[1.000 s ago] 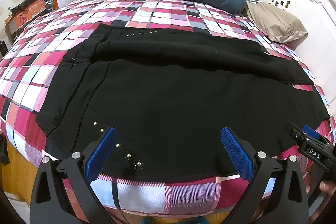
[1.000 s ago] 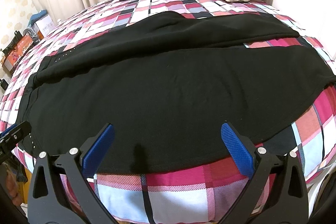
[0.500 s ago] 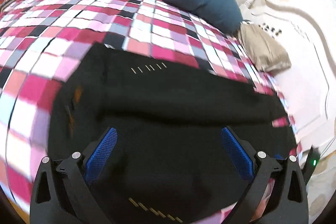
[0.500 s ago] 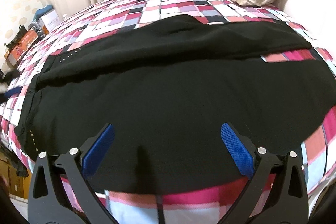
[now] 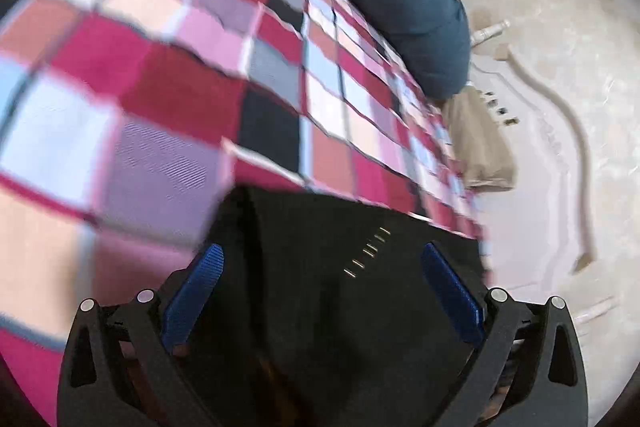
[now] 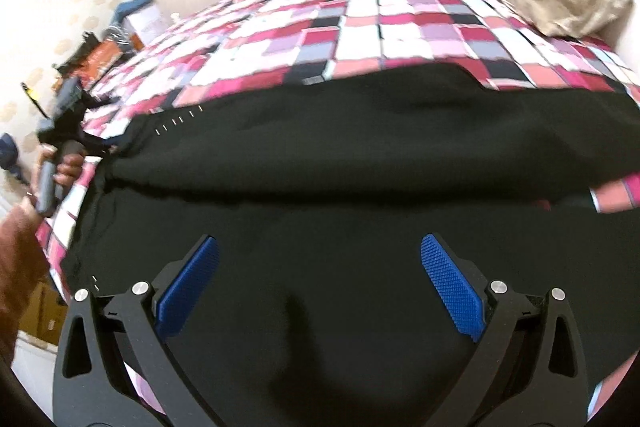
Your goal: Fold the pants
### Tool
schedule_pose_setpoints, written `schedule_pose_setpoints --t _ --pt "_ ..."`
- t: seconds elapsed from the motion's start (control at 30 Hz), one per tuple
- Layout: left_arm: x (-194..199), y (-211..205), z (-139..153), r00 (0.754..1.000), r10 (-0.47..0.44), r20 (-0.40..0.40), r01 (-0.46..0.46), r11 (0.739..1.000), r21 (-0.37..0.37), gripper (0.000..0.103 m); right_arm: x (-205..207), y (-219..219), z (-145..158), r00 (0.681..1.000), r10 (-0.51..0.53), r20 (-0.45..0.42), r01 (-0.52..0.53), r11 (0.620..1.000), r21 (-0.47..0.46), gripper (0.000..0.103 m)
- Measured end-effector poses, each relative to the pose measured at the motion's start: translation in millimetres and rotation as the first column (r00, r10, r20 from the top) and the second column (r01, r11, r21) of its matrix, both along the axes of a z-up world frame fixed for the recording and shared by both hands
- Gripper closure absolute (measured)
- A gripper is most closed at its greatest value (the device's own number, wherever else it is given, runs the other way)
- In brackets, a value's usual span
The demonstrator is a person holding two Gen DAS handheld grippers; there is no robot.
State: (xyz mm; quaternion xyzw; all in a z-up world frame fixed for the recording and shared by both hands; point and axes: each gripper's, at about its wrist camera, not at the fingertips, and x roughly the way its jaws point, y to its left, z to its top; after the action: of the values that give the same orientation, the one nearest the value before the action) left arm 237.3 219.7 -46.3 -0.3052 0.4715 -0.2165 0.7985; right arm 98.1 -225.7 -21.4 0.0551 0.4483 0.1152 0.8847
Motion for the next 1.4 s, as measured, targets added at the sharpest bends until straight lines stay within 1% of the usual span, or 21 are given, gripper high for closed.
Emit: schedule_pose_setpoints --t 0.07,0.13,0.23,0.3,0.4,0.5,0.67,0.73,0.77,0.8,0.83,0.87,0.9,0.93,1.0,1.03,1.07,1.17,1.23,1.33,1.4 --pt "2.5 9.0 0.6 1.000 0.002 0.018 -0.002 1.000 0.002 0.004 13.2 -0.9 7.5 1.000 0.015 0.015 -0.015 1.000 0.011 0.002" --pt "7.7 14.6 -7.6 1.000 -0.013 -0.009 0.013 1.000 0.021 0.004 28.3 -4.7 14.9 0.999 0.036 0.028 -0.037 0.999 0.032 0.002" --pt "15.4 5.8 -13.5 0.998 -0.068 -0.018 0.069 0.995 0.069 0.004 55.8 -10.2 20.0 0.996 0.079 0.031 -0.080 0.996 0.050 0.002" --pt "20.0 -7.2 -9.7 0.991 -0.136 -0.001 0.136 0.989 0.058 0.005 76.3 -11.7 21.5 0.992 0.120 0.035 -0.121 0.992 0.022 0.002" --pt "25.1 -31.9 -7.0 0.973 -0.230 0.029 0.229 0.973 0.029 0.005 108.0 -12.3 21.3 0.971 0.237 0.027 -0.237 0.971 -0.031 0.002" --pt "31.4 -47.3 -17.8 0.962 -0.274 0.003 0.273 0.959 0.083 0.005 136.5 -14.8 19.1 0.940 0.341 0.008 -0.340 0.939 -0.056 0.002" --pt "40.4 -41.7 -23.3 0.970 -0.243 -0.020 0.244 0.969 0.039 0.005 198.5 -21.1 -0.6 0.892 0.435 -0.123 -0.440 0.898 -0.013 0.002" --pt "45.4 -41.5 -21.3 0.971 -0.233 -0.052 0.235 0.971 0.036 0.005 212.7 -16.1 -13.0 0.868 0.463 -0.181 -0.478 0.877 -0.047 0.003" --pt "48.5 -43.1 -19.2 0.975 -0.217 -0.054 0.220 0.974 0.049 0.005 219.4 -12.1 -20.8 0.851 0.479 -0.218 -0.502 0.862 -0.068 0.009" --pt "50.3 -44.3 -18.0 0.977 -0.207 -0.057 0.210 0.975 0.066 0.008 224.0 -9.2 -27.9 0.835 0.488 -0.255 -0.521 0.850 -0.076 0.017" --pt "49.2 -42.8 -16.1 0.978 -0.202 -0.059 0.206 0.975 0.085 0.029 225.2 -6.7 -32.2 0.826 0.491 -0.276 -0.528 0.845 -0.079 0.041" --pt "50.7 -47.2 -16.5 0.979 -0.196 -0.060 0.203 0.969 0.140 0.045 228.6 -4.8 -40.2 0.808 0.494 -0.321 -0.542 0.837 -0.075 0.053" --pt "52.7 -49.2 -19.2 0.980 -0.181 -0.083 0.193 0.963 0.186 0.071 230.0 -4.8 -44.2 0.799 0.493 -0.344 -0.548 0.833 -0.080 0.053" --pt "54.5 -47.8 -23.6 0.981 -0.156 -0.113 0.177 0.961 0.211 0.078 228.4 -3.5 -45.1 0.794 0.498 -0.347 -0.557 0.825 -0.091 0.056" --pt "56.5 -39.0 -25.3 0.982 -0.136 -0.128 0.157 0.974 0.164 0.081 223.6 -2.2 -42.7 0.788 0.503 -0.355 -0.565 0.819 -0.096 0.075" --pt "56.6 -36.7 -25.4 0.982 -0.131 -0.134 0.152 0.975 0.160 0.088 219.9 -2.2 -40.2 0.784 0.510 -0.353 -0.570 0.817 -0.086 0.092" --pt "55.8 -36.4 -25.5 0.983 -0.124 -0.136 0.146 0.976 0.164 0.092 219.6 -1.5 -38.6 0.781 0.516 -0.352 -0.573 0.816 -0.073 0.095" --pt "48.2 -46.0 -14.2 0.986 -0.141 -0.087 0.157 0.961 0.228 0.095 202.6 3.4 -27.4 0.802 0.512 -0.306 -0.569 0.811 -0.136 0.096" --pt "41.1 -49.3 -4.0 0.988 -0.147 -0.042 0.153 0.960 0.233 0.095 189.7 5.5 -15.3 0.829 0.500 -0.251 -0.547 0.818 -0.178 0.096" --pt "26.0 -46.7 18.9 0.989 -0.147 0.027 0.140 0.975 0.173 0.095 167.4 3.7 6.9 0.864 0.477 -0.159 -0.503 0.835 -0.223 0.096" --pt "9.8 -45.9 36.4 0.986 -0.149 0.080 0.137 0.981 0.136 0.095 145.7 1.2 21.5 0.874 0.474 -0.106 -0.484 0.838 -0.252 0.096"
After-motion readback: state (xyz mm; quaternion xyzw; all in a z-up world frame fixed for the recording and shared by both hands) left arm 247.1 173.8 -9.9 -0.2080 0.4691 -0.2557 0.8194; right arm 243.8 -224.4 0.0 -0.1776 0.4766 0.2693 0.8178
